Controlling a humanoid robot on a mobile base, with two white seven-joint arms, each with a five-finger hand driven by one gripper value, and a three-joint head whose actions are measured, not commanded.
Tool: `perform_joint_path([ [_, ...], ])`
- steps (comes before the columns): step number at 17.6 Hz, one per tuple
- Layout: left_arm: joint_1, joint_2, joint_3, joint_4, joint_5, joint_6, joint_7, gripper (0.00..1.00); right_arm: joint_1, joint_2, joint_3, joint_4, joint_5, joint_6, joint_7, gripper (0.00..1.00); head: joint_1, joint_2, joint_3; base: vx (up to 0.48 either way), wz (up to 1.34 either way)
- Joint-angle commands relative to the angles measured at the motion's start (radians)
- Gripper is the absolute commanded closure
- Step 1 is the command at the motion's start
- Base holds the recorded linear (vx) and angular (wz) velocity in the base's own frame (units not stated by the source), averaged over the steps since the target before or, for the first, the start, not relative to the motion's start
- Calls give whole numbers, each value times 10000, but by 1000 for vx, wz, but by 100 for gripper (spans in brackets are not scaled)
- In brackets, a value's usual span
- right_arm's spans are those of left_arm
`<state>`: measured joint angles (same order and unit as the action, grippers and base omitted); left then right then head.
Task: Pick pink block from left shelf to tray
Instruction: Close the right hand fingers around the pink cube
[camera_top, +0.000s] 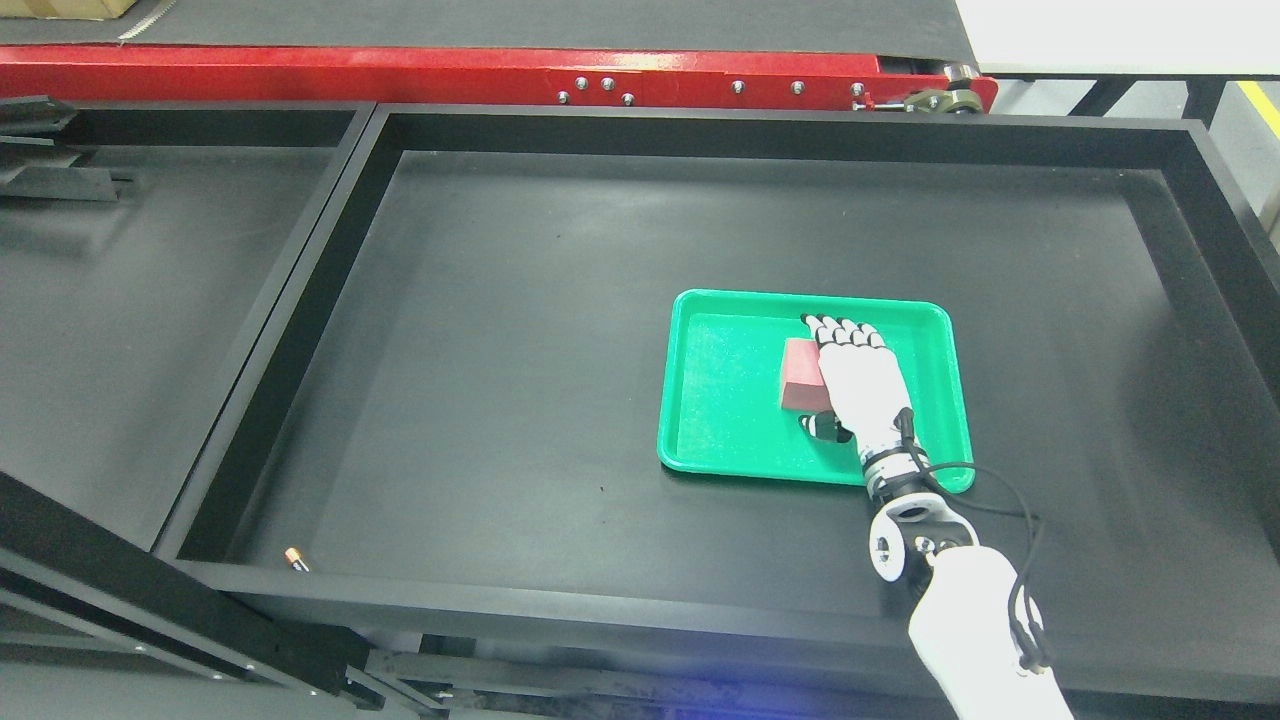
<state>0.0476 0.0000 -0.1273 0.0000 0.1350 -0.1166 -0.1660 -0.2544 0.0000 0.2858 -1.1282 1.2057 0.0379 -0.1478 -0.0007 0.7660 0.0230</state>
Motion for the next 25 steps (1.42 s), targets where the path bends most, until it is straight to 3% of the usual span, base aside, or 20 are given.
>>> perform_joint_path([
  [1,0,175,0,-175,0,-15,4,0,-6015,-174,-5,559,0,5,5,2,0,0,0,11,0],
  [4,0,175,0,-175,0,-15,4,0,-6076,-174,-20,635,-15,-10,5,3,0,0,0,0,0],
  [12,0,175,0,-175,0,-15,4,0,-6092,-174,-5,682,-169,-72,-10,31,0,0,0,0,0],
  [20,0,175,0,-175,0,-15,4,0,-6076,-174,-5,697,-169,-241,-10,69,0,0,0,0,0],
  [23,0,175,0,-175,0,-30,4,0,-6046,-174,-5,697,-184,-347,-41,96,0,0,0,0,0],
  [25,0,175,0,-175,0,-15,4,0,-6046,-174,-35,697,-184,-409,-56,98,0,0,0,0,0],
])
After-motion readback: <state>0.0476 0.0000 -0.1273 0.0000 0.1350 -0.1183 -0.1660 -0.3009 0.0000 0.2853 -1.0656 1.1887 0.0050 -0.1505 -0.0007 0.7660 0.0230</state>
